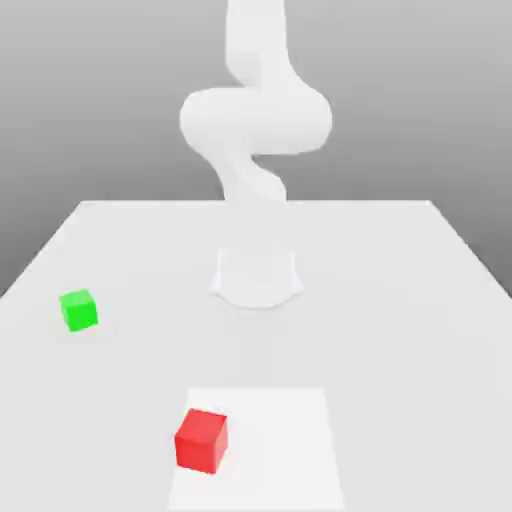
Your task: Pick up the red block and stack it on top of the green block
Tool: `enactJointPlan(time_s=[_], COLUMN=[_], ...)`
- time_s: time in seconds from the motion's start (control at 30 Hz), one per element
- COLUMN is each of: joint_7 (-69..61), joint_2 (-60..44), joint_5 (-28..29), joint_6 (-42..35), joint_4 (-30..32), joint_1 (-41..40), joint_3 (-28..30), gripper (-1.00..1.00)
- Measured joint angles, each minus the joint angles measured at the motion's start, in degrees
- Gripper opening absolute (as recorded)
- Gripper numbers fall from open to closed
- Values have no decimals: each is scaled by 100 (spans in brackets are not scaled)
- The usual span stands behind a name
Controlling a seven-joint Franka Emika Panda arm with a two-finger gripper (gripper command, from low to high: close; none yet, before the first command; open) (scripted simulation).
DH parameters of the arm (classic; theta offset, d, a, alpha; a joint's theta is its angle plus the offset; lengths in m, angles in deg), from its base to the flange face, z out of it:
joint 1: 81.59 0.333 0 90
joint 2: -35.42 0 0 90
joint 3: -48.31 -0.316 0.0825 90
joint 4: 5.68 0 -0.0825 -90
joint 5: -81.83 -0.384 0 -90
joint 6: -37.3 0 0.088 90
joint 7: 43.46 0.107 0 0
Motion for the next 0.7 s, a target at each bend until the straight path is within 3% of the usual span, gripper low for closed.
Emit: enactJointPlan(time_s=[0.7], joint_7=[498], joint_2=[-4398], joint_5=[-59], joint_6=[2152], joint_4=[1646], joint_1=[-534], joint_3=[249], gripper=[0])
